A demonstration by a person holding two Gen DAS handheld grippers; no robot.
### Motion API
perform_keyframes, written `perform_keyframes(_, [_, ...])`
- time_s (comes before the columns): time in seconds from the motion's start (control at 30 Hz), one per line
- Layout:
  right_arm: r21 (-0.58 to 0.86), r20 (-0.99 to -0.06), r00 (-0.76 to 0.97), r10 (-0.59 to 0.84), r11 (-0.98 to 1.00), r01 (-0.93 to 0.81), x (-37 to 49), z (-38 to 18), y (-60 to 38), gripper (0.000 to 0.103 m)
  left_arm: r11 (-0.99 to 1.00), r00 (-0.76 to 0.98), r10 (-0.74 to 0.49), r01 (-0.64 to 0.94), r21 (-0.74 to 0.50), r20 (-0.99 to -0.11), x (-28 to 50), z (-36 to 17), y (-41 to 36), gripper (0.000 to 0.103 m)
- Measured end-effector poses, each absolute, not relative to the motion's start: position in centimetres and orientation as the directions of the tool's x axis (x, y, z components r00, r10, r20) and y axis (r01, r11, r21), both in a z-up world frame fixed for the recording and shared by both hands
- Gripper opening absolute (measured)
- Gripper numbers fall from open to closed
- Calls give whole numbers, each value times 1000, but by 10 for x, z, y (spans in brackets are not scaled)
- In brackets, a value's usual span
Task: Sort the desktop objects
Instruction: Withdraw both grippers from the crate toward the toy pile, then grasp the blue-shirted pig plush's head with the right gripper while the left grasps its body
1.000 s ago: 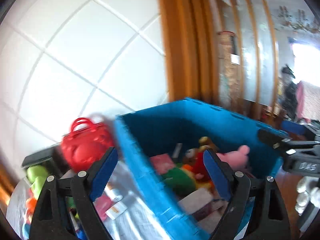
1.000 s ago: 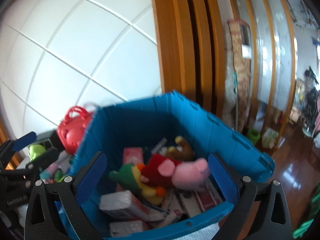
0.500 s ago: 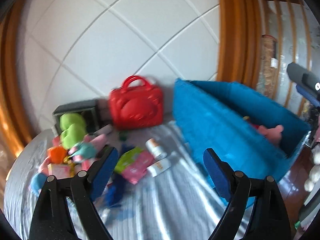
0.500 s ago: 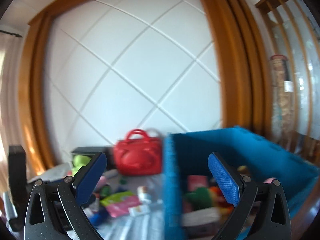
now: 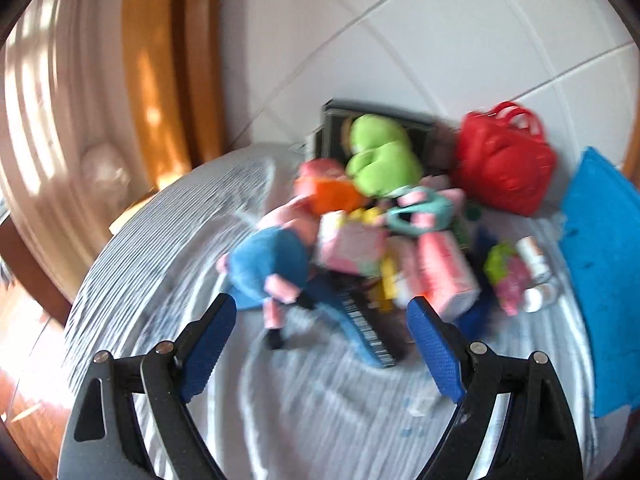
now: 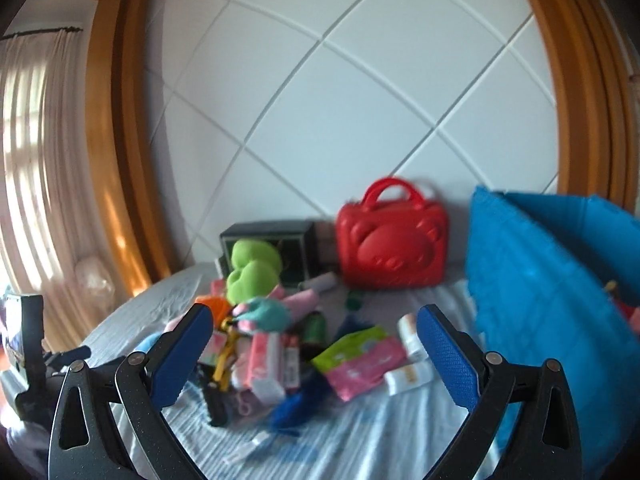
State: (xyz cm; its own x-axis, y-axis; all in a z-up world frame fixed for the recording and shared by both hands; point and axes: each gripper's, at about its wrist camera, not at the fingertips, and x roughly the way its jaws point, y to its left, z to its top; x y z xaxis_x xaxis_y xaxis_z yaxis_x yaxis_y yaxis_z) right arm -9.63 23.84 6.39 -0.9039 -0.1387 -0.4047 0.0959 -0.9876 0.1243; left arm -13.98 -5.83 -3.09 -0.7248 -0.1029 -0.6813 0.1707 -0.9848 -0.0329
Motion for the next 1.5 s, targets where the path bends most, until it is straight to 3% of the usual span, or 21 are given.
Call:
perform_keyframes(0.17, [128,-502,-851,-155,-986,104,-122,31,196,103,-976,-652,-111,216,-43,-750,-175,-80,-112,88])
perform_keyframes(0.43, [65,-636,-766,-91,-996,64,-162,-16,151,103,-984,-567,-58,174,-50,-822,-266,-150,-113,88])
perform_keyframes(0.6, [48,-716,-694,-70,-998,51,-187,-43,130,103,-956,-489,-267,243,165,-831,-293,-189,-128,88])
perform_keyframes(0.7, [42,-745,-660,-94,-995,95,-203,-51,107,103,-953,-446,-219,290,92,-868,-290,-199,-176,88])
perform_keyframes(1.03, [74,-785,-559,-267,-936,343,-287,-59,1,103,-921,-446,-323,353,168,-834,-300,-177,-267,87])
perform_keyframes(1.2, [59,-805,-505,-310,-890,453,-333,-66,-49,103,-963,-491,-175,265,46,-853,-288,-164,-273,87])
perform_keyframes(1.33, [83,-831,-445,-335,-865,495,-376,-79,-82,103,-973,-545,-131,231,1,-828,-295,-143,-266,87])
perform_keyframes(1.5, [90,-872,-359,-332,-830,550,-401,-106,-114,103,-977,-465,-8,194,-93,-885,-323,-166,-266,87])
